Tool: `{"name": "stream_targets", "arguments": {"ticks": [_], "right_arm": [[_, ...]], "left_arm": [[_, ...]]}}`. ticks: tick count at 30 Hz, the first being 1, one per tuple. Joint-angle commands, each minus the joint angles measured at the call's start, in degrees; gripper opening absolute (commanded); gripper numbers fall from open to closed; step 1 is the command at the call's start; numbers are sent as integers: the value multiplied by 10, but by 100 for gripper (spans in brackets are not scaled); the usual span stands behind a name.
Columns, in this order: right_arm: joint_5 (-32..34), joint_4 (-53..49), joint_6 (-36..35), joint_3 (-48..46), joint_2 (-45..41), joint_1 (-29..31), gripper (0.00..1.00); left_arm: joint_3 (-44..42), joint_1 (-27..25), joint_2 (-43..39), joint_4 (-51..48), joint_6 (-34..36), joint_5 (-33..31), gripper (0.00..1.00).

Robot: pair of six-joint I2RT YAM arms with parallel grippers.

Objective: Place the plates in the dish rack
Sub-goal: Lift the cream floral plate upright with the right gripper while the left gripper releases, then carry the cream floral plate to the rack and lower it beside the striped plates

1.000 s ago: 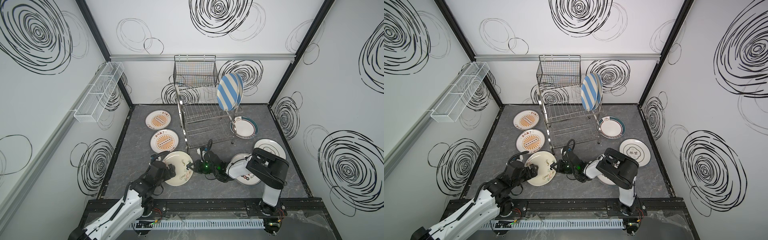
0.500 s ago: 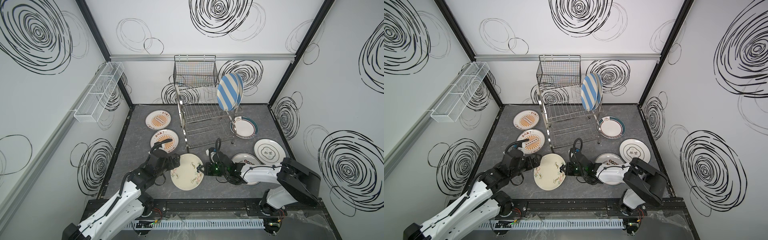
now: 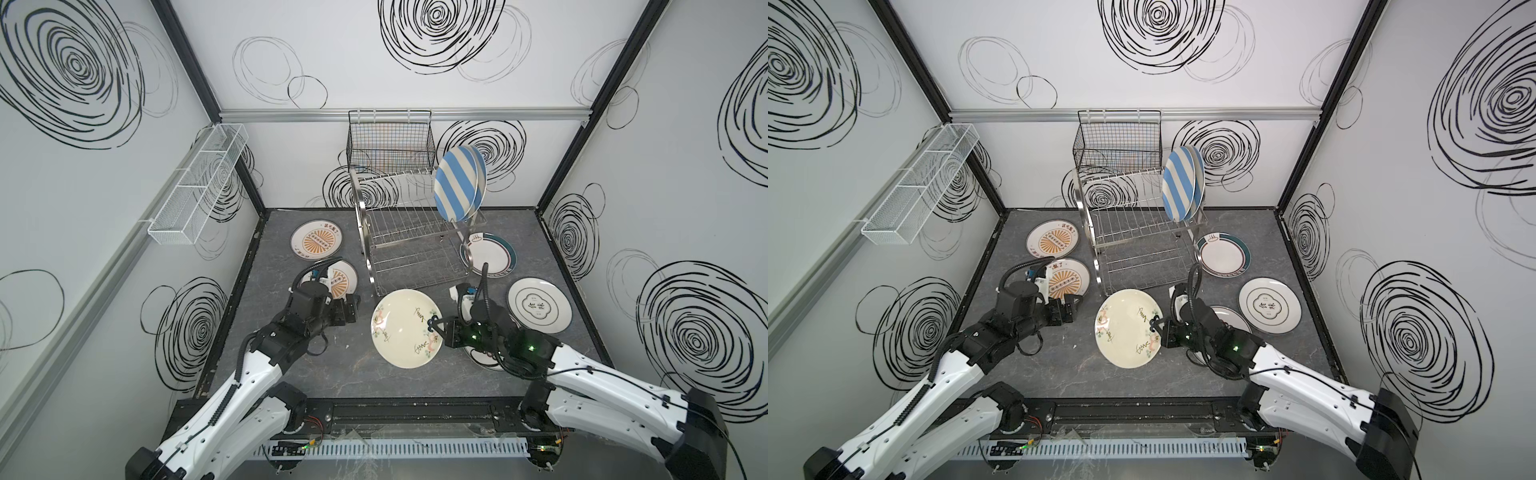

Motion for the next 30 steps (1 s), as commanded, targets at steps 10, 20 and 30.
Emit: {"name": "stream_targets", "arguments": {"ticks": [10,20,30], "right_arm": [[111,-223,-132,346,19,-27,0],[168,-281,-200,597,143,-35,0],[209,-291,-274,838,301,-78,0]], "left_arm": [[-15,7,-16,33,24,10,96],[-19,12,-10,42,25,27,96],[-22,15,-13,47,25,39,96]]}}
